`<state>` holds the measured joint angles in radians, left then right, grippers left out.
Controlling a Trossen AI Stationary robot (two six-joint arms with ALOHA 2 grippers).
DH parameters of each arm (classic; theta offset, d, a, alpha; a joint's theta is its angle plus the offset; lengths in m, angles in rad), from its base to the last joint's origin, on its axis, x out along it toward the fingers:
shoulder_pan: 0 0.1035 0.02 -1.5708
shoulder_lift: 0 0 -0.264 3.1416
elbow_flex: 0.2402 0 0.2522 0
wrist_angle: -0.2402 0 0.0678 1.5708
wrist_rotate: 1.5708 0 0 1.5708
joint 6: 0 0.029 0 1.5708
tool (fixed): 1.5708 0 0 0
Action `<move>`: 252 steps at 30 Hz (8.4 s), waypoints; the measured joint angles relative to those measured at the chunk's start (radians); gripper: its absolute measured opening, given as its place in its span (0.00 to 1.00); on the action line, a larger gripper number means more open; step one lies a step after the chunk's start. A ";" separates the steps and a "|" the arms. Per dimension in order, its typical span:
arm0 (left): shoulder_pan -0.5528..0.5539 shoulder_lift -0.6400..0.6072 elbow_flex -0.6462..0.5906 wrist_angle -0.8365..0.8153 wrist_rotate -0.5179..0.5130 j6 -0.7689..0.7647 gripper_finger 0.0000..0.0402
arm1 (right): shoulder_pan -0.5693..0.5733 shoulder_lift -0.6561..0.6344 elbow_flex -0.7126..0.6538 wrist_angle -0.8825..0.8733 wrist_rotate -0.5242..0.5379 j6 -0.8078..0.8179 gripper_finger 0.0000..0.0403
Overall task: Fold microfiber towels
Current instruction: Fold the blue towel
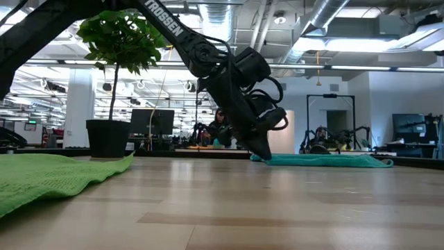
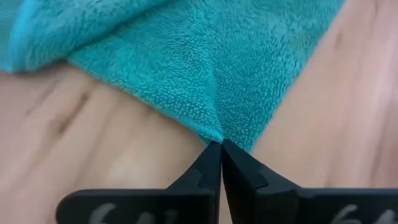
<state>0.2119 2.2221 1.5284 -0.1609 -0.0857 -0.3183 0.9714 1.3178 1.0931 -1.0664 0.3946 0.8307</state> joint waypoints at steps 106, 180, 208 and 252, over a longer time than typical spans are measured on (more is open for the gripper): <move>-0.501 -0.287 0.000 -0.694 -0.196 -0.229 0.36 | -0.776 0.176 -0.334 0.346 -0.294 -0.997 0.62; -0.482 -0.141 -0.013 0.007 -0.574 0.071 0.36 | -0.743 0.011 -0.006 0.177 -0.075 -0.769 0.01; -0.516 -0.012 -0.012 -0.118 -0.636 -0.093 0.36 | -0.743 0.011 -0.007 0.177 -0.074 -0.769 0.02; -0.609 -0.081 0.030 -0.743 -0.544 -0.199 0.01 | -0.743 0.011 0.005 0.076 -0.075 -0.751 0.02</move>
<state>-0.3971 2.1411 1.5583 -0.9042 -0.6298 -0.5174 0.2287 1.3293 1.0981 -0.9909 0.3199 0.0799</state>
